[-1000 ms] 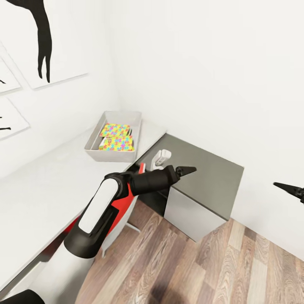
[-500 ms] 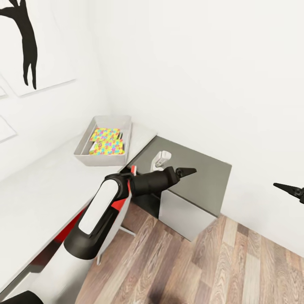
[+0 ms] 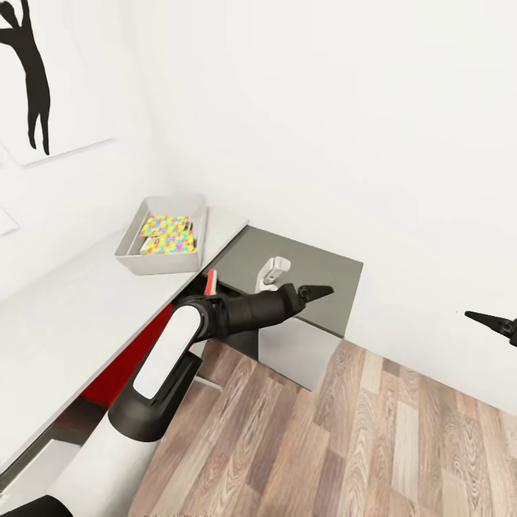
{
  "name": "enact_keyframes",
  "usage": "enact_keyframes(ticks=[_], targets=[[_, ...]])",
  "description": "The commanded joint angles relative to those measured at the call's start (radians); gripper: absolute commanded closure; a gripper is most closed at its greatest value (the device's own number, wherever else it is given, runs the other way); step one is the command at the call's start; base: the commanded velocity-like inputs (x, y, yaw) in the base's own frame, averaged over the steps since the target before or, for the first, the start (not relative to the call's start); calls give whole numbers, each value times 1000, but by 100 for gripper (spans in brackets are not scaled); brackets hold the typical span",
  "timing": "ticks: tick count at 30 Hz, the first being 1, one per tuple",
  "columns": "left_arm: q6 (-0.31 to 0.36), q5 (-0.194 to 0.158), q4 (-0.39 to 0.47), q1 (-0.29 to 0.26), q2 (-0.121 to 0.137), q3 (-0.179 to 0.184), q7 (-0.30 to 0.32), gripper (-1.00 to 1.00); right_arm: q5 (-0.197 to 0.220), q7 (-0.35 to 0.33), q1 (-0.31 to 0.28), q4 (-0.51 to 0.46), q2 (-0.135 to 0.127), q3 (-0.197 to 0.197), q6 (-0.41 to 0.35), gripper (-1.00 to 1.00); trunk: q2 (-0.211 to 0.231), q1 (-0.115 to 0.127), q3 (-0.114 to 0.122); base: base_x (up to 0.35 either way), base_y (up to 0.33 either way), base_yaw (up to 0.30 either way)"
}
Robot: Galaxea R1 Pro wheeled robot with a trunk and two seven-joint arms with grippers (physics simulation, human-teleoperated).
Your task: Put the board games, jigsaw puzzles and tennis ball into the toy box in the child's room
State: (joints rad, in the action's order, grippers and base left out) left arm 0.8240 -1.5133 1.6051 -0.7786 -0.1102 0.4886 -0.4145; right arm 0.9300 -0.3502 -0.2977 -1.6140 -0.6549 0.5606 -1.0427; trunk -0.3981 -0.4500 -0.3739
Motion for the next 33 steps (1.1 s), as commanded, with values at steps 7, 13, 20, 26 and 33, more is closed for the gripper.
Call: enact_keyframes(ticks=[7, 13, 20, 26, 33], targets=[[1, -10, 1, 1, 7, -2, -10, -100, -10, -10, -1, 0, 0, 1, -4, -100, -2, 0, 9, -322, 0, -152], [-1, -10, 1, 7, 26, -4, -10, -100, -8, -10, 0, 0, 0, 1, -4, -100, -2, 0, 19, -135, 0, -152], [-3, -1, 0, 20, 33, -26, -12, -100, -7, -10, 0, 0, 1, -8, -4, -100, -2, 0, 30, -11, 0, -152], [-3, 81, -7, 61, 41, -73, -16, -100, -9, 2, -2, 3, 8, -113, -4, -100, -2, 0, 39, -2, 0, -151], [-3, 161, -11, 142, 92, -173, -12, -100, -9, 150, -4, 33, 35, -298, -4, -100, -2, 0, 50, 0, 0, -149]])
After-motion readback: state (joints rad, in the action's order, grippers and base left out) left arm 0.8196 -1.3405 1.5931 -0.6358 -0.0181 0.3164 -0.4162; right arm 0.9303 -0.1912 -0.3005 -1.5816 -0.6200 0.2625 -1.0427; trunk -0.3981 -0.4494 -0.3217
